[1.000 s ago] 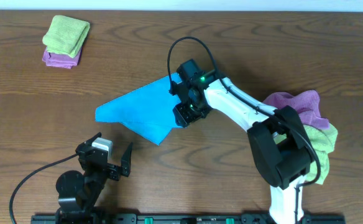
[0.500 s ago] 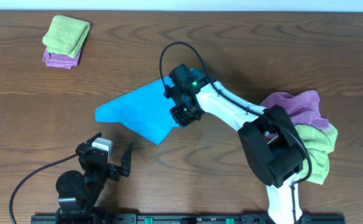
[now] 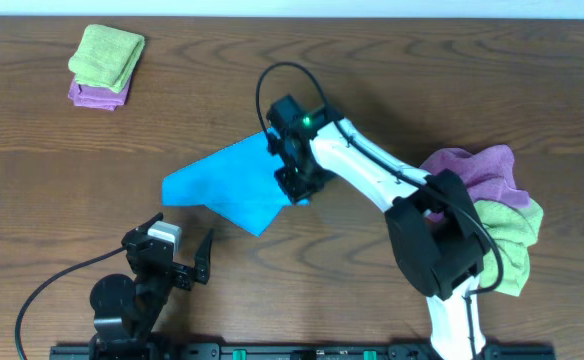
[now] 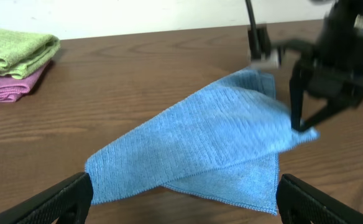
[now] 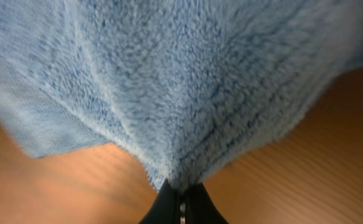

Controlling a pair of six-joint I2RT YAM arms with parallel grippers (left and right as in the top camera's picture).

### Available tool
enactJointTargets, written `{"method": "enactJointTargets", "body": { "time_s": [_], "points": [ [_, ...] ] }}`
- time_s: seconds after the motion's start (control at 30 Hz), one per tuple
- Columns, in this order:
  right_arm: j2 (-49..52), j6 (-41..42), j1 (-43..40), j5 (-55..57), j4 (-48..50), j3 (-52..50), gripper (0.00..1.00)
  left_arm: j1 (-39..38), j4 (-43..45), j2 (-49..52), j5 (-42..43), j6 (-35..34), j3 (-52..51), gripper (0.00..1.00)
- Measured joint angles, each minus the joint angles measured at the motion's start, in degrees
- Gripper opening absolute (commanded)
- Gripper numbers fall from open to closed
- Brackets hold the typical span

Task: Fold the cloth
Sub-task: 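Drag the blue cloth to table center and lay it flat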

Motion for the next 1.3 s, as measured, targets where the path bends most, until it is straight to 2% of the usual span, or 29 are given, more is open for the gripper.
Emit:
{"method": "enactJointTargets", "body": {
  "time_s": [0.13,0.27,0.43,0.5,0.57,0.63,0.67,0.73,0.8,0.97,1.0,1.03,1.07,1.1,1.13,1.3],
  "points": [
    [0.00,0.17,0.00,0.98,-2.95,7.06,0.01,0.00,0.00,0.00,0.00,0.00,0.00,0.95],
    [0.00,0.37,0.00,1.38,1.73,10.54,0.04,0.00,0.00,0.00,0.00,0.00,0.00,0.95],
    [0.00,0.39,0.00,1.68,14.10,10.69,0.04,0.00,0.00,0.00,0.00,0.00,0.00,0.95],
    [0.00,0.33,0.00,1.84,20.87,10.69,0.01,0.00,0.00,0.00,0.00,0.00,0.00,0.95],
    [0.00,-0.07,0.00,1.97,28.50,10.67,0.03,0.00,0.00,0.00,0.00,0.00,0.00,0.96],
    [0.15,-0.24,0.00,3.17,37.27,10.69,0.83,0.00,0.00,0.00,0.00,0.00,0.00,0.95],
    [0.50,-0.59,0.00,4.44,42.77,10.73,0.99,0.00,0.02,0.00,0.00,0.00,0.00,0.96],
    [1.11,-0.59,0.00,6.73,51.39,10.86,0.99,0.00,-0.02,0.02,0.00,0.00,0.00,0.96],
    [1.68,-0.57,0.00,8.74,53.99,11.13,0.99,0.00,0.00,0.02,0.00,0.00,0.00,0.95],
    [3.43,-0.68,-0.52,12.33,44.72,11.19,0.99,0.00,0.00,0.00,0.00,0.00,0.00,0.95],
    [3.80,-0.68,-0.72,12.61,41.72,11.15,0.92,0.00,0.00,0.00,0.00,0.00,0.00,0.95],
    [4.35,-0.46,-1.14,12.76,37.55,11.10,0.73,0.00,-0.02,0.00,0.00,0.00,0.00,0.95],
    [4.72,-0.79,-1.44,12.85,35.63,11.06,0.37,0.00,0.00,0.00,0.00,0.00,0.00,0.96],
    [5.09,-0.76,-1.90,12.94,32.48,10.99,0.11,0.00,0.00,0.00,0.00,0.00,0.00,0.95],
    [5.55,-0.76,-2.49,13.03,30.34,10.95,0.01,0.00,0.00,0.00,0.00,0.00,0.00,0.95],
    [8.33,0.61,-4.98,12.63,25.49,10.97,0.01,0.00,0.00,0.00,0.00,0.00,0.00,0.95]
  ]
}}
